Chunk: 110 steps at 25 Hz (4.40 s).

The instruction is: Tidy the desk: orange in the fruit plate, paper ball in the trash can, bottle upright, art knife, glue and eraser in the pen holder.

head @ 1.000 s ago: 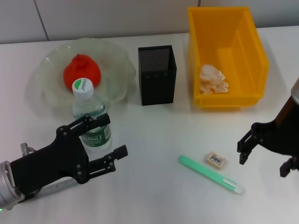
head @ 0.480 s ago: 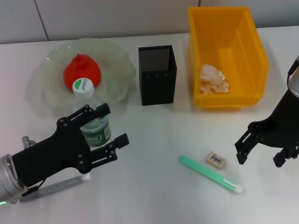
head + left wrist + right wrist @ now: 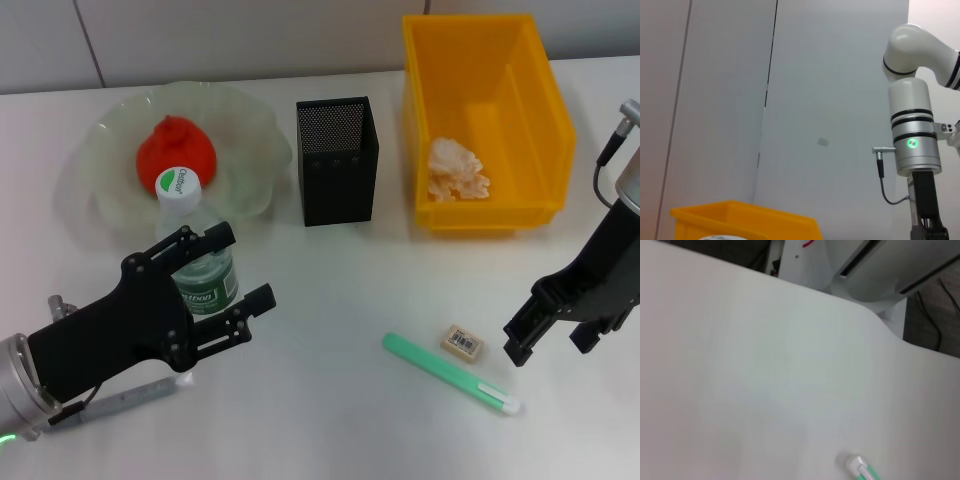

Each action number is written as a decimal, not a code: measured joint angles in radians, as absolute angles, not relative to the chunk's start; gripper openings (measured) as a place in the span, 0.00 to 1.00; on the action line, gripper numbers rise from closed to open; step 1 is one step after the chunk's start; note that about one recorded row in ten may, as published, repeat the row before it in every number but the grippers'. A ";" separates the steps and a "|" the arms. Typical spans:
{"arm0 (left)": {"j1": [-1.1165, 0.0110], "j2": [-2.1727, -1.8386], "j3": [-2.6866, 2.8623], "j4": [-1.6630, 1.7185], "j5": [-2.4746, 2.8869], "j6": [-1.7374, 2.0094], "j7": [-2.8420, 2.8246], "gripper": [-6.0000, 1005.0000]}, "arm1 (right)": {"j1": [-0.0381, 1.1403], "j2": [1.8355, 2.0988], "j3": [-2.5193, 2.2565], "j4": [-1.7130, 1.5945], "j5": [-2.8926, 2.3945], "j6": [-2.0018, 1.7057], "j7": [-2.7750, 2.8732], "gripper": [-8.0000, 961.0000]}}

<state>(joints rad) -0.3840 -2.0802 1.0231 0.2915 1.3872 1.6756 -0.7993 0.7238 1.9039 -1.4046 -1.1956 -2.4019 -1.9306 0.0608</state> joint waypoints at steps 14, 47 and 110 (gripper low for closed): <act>-0.392 -2.080 1.118 0.297 1.384 1.667 -0.785 0.81 | 0.749 1.936 -1.330 -1.134 -2.425 -1.922 -0.087 0.87; -0.444 -2.080 1.171 0.287 1.372 1.645 -0.818 0.81 | 1.014 1.931 -1.308 -0.715 -2.509 -1.835 -0.459 0.87; -0.451 -2.080 1.274 0.308 1.368 1.648 -0.815 0.81 | 1.231 2.088 -1.429 -0.431 -2.706 -1.690 -0.354 0.87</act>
